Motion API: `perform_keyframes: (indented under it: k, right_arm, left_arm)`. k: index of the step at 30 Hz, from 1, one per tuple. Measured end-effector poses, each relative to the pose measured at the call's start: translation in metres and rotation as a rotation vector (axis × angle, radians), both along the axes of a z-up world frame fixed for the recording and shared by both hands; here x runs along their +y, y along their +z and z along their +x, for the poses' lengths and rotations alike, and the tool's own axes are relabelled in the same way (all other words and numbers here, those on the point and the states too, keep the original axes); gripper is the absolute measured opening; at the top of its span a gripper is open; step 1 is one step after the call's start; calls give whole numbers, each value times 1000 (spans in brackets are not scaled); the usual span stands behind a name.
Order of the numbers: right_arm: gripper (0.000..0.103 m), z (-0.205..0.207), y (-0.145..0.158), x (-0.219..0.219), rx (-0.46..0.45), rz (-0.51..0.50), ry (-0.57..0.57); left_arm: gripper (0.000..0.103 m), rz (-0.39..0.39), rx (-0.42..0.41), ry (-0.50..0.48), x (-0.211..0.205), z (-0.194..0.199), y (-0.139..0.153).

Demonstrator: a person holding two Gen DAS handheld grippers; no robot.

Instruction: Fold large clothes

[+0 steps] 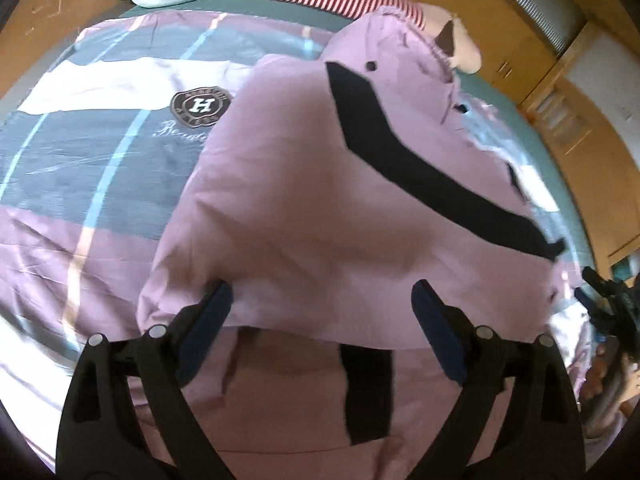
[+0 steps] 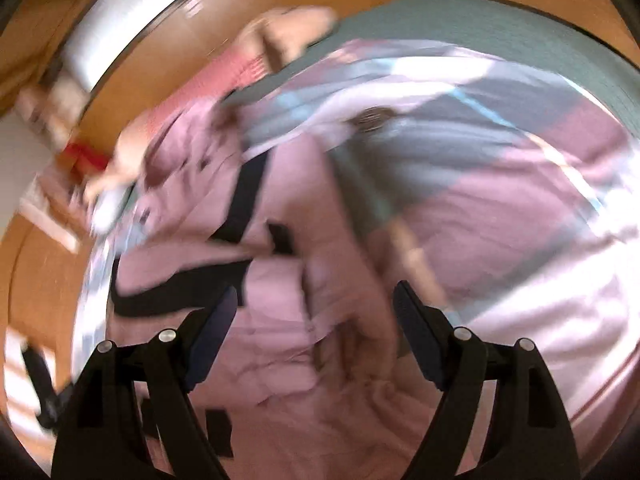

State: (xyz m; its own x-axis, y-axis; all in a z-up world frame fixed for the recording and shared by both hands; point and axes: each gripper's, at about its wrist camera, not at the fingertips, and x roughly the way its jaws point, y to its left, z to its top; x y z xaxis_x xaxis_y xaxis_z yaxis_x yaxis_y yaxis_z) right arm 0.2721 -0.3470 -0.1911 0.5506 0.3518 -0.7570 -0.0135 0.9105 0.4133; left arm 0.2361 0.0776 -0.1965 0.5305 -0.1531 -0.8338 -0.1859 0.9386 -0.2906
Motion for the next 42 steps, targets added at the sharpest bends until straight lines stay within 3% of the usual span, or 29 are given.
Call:
perform_keyframes:
  k: [3,5,6,7,8,9,12,14,18,23,24,27,30,33,37,38,42]
  right_arm:
    - [81,4,-15,23,69,-59,80]
    - [79,6,-28,29,112,-31,110]
    - [62,6,-34,31,135,3,128]
    - [54,7,-42,35,178,30,144]
    - [53,6,-45,36,180,44,141]
    - [47,5,-45,37,164,51,140]
    - [15,6,-31,32,77,117,130]
    - [10,14,-16,30,-1,167,120]
    - [8,27,7,32,-118,113,115]
    - [9,25,-2,18,-95,94,61]
    - [16,26,-6,14,-59,72,58]
    - [67,24,-15,14,28,42,64]
    - [69,24,-27,20,63,120,117]
    - [64,32,-43,30,112,223,167]
    - [17,33,-52,30,101,231,154]
    - [11,32,-48,27,83,243,140]
    - [8,23,-12,21,-70,218,126]
  left_arm:
    - [99,-1,32,17,0,-1,-3]
    - [100,8,39,11,1,-8,-3]
    - [100,25,47,5,1,-11,-4]
    - [100,40,56,0,7,-13,-7]
    - [101,61,72,-1,10,-9,-11]
    - [101,73,82,1,12,-9,-13]
    - [101,96,123,23,17,-8,-22]
    - [101,61,141,38,22,-8,-26]
    - [101,33,144,64,27,-9,-29]
    - [101,64,143,60,23,-10,-29]
    - [101,69,143,57,22,-11,-29]
    - [101,66,134,64,23,-12,-26]
    - [101,17,120,93,28,-13,-24]
    - [101,-15,117,111,33,-13,-26]
    - [101,3,121,107,31,-13,-28]
    - [101,17,123,100,29,-13,-27]
    - [101,33,128,78,22,-11,-27]
